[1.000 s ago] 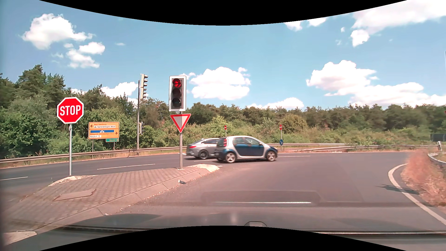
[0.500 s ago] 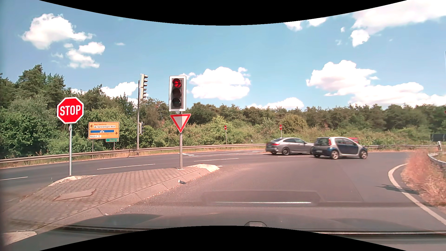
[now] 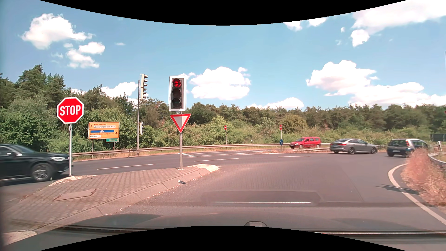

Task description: Follow the waypoints while adhering to traffic rules and regulations

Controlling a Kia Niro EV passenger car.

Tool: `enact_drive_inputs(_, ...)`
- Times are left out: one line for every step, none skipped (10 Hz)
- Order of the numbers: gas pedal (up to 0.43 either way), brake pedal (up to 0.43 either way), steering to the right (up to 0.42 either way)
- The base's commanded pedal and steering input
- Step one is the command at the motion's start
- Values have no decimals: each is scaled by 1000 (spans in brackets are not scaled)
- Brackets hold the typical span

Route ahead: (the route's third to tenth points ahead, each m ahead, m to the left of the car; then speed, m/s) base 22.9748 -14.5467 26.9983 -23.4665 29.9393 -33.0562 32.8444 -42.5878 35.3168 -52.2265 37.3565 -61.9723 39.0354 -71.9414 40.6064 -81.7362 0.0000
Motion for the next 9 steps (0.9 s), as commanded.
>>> enact_drive_inputs(0, 256, 140)
enact_drive_inputs(0, 256, 140)
enact_drive_inputs(0, 256, 140)
enact_drive_inputs(0, 262, 140)
enact_drive_inputs(0, 256, 140)
enact_drive_inputs(0, 256, 140)
enact_drive_inputs(0, 256, 140)
enact_drive_inputs(0, 256, 140)
enact_drive_inputs(0, 256, 140)
